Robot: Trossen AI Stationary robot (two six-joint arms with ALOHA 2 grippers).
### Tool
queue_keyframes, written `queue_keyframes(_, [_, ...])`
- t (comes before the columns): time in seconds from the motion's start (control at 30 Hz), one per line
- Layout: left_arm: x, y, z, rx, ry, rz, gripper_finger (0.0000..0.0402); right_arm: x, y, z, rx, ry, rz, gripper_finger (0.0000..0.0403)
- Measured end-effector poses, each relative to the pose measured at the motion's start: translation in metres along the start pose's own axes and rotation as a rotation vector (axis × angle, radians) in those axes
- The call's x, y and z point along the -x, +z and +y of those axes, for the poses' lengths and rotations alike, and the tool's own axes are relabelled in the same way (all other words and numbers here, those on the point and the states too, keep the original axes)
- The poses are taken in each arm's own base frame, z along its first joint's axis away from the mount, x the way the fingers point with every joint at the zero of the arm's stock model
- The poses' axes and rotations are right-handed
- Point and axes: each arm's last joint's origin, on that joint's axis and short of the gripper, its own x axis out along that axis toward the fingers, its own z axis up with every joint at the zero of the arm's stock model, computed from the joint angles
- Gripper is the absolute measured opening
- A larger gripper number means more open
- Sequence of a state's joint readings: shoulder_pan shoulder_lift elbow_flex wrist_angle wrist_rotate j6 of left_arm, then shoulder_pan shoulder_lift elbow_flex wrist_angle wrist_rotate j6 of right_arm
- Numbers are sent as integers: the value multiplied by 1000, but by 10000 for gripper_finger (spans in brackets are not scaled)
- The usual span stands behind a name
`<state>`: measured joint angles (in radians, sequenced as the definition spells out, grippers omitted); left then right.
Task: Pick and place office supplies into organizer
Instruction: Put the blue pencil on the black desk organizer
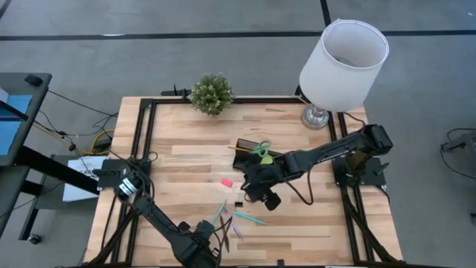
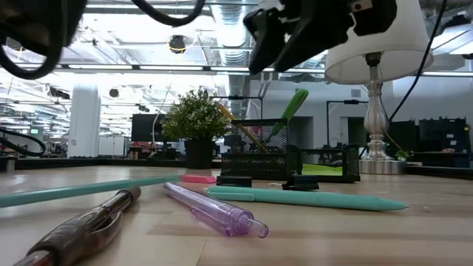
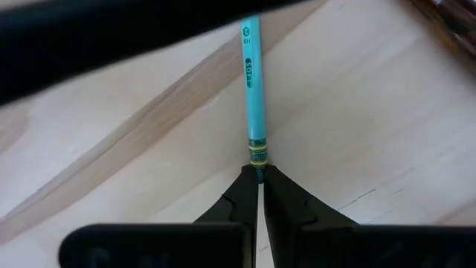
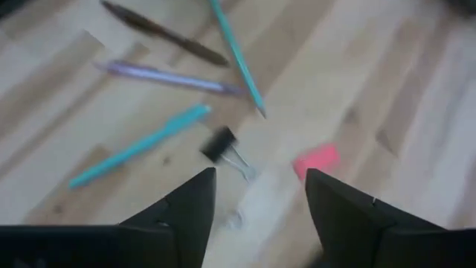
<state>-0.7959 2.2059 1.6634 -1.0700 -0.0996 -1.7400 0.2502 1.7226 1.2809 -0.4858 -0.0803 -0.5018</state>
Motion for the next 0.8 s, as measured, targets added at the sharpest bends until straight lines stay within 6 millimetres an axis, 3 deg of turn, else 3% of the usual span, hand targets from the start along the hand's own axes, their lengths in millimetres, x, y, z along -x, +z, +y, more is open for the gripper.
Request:
queue_keyframes(0.3, [-1, -8, 5, -43, 15, -34, 0, -30, -6, -1, 39, -61, -252, 153])
queue_keyframes(0.47, [-1, -7, 5, -44, 11, -66, 0, -56, -13, 0, -84, -22, -200, 141])
queue_keyframes(0.57, [-1, -6, 4, -59, 12, -63, 0, -76, -22, 4, -76, 1, -155, 137])
queue_keyframes(0.8, [-1, -6, 4, -82, 12, -67, 0, -103, -16, 5, -25, -7, -190, 135])
